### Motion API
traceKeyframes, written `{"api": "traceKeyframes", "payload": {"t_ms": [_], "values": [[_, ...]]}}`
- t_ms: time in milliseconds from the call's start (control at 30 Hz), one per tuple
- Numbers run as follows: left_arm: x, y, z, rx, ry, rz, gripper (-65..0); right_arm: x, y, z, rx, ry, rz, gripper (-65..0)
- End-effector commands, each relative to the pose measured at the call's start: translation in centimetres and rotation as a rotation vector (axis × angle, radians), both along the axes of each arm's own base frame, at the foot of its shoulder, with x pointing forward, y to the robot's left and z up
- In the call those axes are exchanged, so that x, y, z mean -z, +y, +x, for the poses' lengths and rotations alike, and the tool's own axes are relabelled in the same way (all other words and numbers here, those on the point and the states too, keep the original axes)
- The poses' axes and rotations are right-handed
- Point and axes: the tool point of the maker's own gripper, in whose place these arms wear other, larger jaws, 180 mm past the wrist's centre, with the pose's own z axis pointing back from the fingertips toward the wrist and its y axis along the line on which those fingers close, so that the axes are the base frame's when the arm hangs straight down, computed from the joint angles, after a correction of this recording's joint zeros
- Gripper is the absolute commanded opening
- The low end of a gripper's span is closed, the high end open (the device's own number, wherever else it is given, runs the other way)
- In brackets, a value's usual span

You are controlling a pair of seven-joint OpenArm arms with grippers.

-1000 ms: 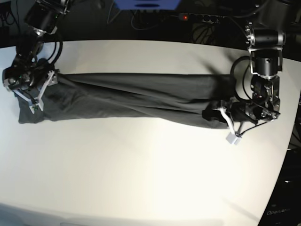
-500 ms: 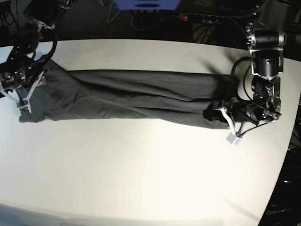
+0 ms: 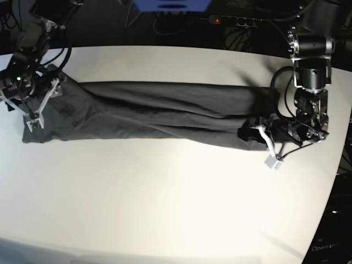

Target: Fold the T-shirt properly

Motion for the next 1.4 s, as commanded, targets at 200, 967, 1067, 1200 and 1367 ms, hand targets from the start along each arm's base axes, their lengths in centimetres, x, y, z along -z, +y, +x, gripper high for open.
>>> {"api": "traceKeyframes", "payload": {"t_ms": [200, 967, 1067, 1200, 1367], "values": [[4.4, 3.9, -6.2, 0.082, 0.259, 0.251, -61.3, -1.0, -0.1, 1.0, -0.026, -0.025, -0.014, -17.0], [4.4, 3.9, -6.1, 0.079, 0.256, 0.248, -61.3, 1.0, 1.7, 3.2, -0.153, 0.019, 0.078, -16.8], [4.4, 3.9, -6.1, 0.079, 0.256, 0.248, -61.3, 1.9, 1.4, 3.4, -0.147, 0.049, 0.097, -17.1], [4.4, 3.9, -6.1, 0.079, 0.256, 0.248, -61.3, 2.0, 1.6, 4.0, -0.152, 0.023, 0.11, -23.4], [4.3, 3.9, -6.1, 0.077, 0.256, 0.246, -61.3, 2.1, 1.5, 3.8, -0.15, 0.031, 0.109, -49.9]]}}
